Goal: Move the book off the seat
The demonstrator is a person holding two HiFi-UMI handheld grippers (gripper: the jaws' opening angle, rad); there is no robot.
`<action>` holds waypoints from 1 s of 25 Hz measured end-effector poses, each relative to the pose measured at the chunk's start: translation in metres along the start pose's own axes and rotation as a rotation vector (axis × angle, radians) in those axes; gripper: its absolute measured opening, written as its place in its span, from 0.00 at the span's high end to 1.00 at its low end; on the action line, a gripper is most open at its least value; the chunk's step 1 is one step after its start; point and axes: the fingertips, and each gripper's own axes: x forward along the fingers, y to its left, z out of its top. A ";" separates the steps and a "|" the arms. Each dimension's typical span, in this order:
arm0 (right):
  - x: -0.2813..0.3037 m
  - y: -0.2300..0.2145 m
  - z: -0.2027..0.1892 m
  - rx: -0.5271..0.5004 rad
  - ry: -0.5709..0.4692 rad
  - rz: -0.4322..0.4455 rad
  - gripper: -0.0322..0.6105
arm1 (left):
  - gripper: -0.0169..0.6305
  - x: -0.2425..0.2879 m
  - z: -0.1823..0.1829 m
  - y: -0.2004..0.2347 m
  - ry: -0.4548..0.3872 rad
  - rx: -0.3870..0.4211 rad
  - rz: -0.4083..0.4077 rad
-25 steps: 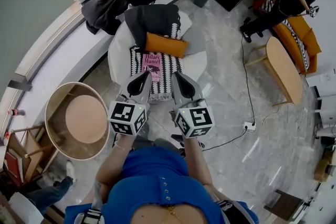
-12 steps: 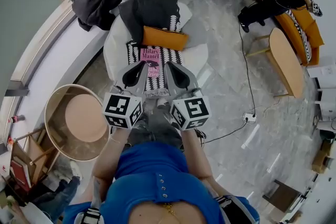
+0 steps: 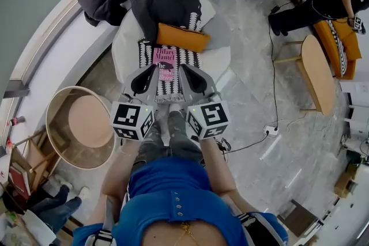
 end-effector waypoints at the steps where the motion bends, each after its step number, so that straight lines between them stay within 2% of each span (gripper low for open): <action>1: 0.003 -0.002 -0.005 0.004 0.010 0.000 0.95 | 0.97 0.003 -0.004 0.003 0.008 -0.002 0.004; 9: 0.035 -0.021 -0.043 -0.009 0.095 -0.006 0.95 | 0.97 0.026 -0.045 0.034 0.100 -0.026 0.036; 15: 0.066 -0.047 -0.093 -0.019 0.180 -0.029 0.95 | 0.97 0.050 -0.100 0.066 0.200 -0.034 0.056; 19: 0.090 -0.069 -0.147 -0.008 0.245 -0.047 0.95 | 0.97 0.069 -0.151 0.087 0.277 -0.005 0.076; 23: 0.115 -0.089 -0.218 -0.032 0.345 -0.049 0.95 | 0.97 0.091 -0.215 0.105 0.358 0.000 0.082; 25: 0.126 -0.097 -0.258 0.024 0.393 -0.055 0.95 | 0.97 0.102 -0.250 0.112 0.419 0.015 0.077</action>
